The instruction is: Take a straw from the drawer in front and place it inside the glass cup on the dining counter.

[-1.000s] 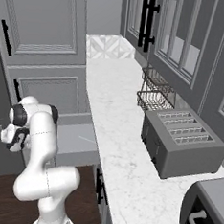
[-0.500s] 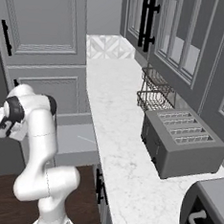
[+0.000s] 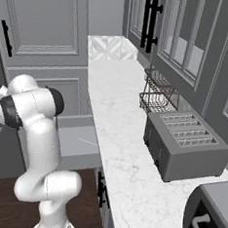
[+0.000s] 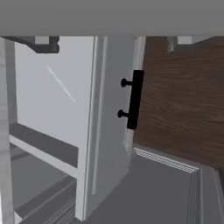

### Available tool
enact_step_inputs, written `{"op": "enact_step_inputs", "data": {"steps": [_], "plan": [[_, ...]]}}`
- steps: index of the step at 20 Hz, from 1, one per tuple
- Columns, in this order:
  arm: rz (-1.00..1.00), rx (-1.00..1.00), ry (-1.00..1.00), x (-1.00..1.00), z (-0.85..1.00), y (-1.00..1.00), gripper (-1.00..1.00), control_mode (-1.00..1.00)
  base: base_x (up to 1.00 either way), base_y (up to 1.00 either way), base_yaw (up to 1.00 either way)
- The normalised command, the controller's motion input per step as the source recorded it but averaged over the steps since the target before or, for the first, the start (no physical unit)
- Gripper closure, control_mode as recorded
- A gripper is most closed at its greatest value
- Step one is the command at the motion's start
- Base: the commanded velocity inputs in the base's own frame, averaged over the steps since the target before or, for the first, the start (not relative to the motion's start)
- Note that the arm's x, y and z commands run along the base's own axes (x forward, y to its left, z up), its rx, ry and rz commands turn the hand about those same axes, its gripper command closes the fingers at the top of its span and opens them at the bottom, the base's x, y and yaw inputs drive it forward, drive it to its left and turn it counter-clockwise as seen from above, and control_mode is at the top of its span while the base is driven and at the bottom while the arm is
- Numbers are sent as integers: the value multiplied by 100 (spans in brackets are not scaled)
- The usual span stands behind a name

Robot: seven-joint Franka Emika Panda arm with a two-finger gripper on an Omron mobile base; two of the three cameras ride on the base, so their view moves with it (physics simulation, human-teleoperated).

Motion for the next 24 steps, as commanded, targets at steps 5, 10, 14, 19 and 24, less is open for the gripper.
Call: {"op": "enact_step_inputs", "data": {"steps": [5, 10, 14, 19, 24], "plan": [[0, 37, 19, 19, 41, -73, -100, -100, 0, 0, 0], [0, 21, 22, 62, -5, -63, -100, -100, 0, 0, 0], [0, 4, 16, 56, -32, -35, -100, -100, 0, 0, 0], [0, 0, 9, 33, -62, -3, -100, -100, 0, 0, 0], [0, 0, 5, 43, -52, -11, -100, -100, 0, 0, 0]]}}
